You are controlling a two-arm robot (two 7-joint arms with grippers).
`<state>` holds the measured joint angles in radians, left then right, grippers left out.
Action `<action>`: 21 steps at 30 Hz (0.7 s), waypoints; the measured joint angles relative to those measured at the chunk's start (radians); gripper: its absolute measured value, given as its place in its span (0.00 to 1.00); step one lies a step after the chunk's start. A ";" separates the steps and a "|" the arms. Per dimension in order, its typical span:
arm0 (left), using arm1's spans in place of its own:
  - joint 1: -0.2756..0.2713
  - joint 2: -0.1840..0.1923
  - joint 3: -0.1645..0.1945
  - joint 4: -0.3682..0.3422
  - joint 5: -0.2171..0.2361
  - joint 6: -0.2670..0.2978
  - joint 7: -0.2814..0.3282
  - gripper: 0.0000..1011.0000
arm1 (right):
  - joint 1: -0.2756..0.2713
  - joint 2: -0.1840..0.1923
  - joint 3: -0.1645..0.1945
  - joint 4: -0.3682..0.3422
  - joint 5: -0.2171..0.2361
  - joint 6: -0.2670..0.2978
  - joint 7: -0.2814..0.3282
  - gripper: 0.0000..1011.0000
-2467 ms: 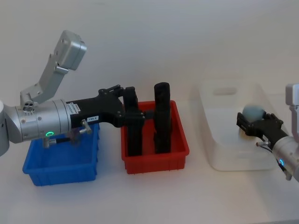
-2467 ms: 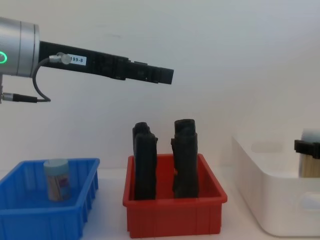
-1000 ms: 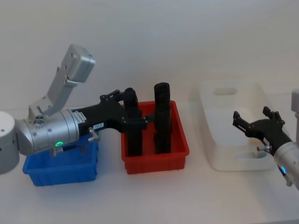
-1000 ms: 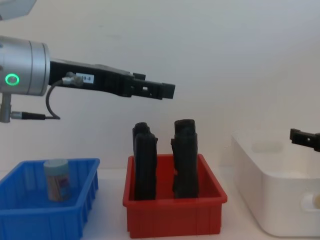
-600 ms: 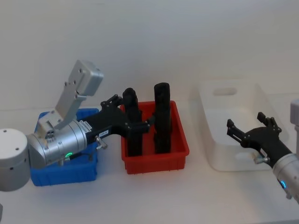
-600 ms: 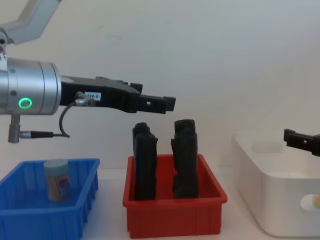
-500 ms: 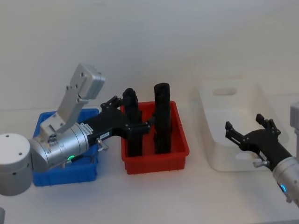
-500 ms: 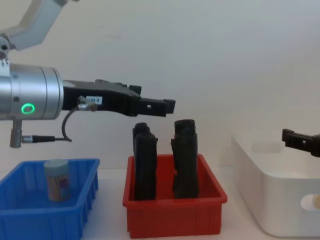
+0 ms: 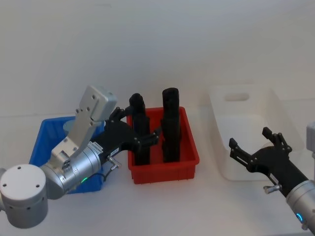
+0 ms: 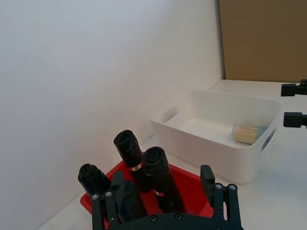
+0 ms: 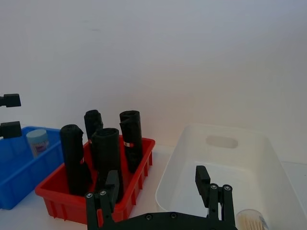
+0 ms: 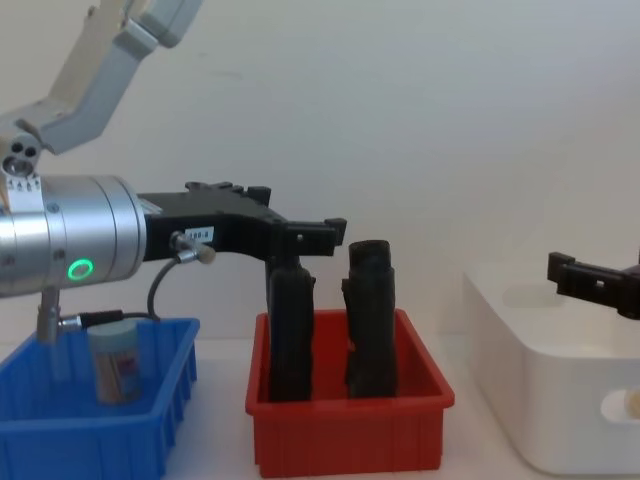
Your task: Pick the cotton swabs from the blue box and place them into the white box.
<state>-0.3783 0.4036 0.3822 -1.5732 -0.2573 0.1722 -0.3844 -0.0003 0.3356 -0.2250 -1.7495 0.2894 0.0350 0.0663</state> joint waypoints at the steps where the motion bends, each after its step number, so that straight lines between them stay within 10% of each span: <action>1: 0.007 -0.001 0.004 -0.003 0.003 -0.008 0.019 0.99 | -0.004 0.001 0.000 -0.004 0.000 0.000 0.000 0.99; 21: 0.106 -0.016 0.055 -0.040 0.043 -0.118 0.278 0.99 | -0.014 0.002 -0.001 -0.018 -0.002 -0.002 0.001 0.99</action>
<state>-0.2724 0.3871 0.4370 -1.6129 -0.2144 0.0539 -0.1063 -0.0147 0.3374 -0.2257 -1.7670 0.2871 0.0335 0.0669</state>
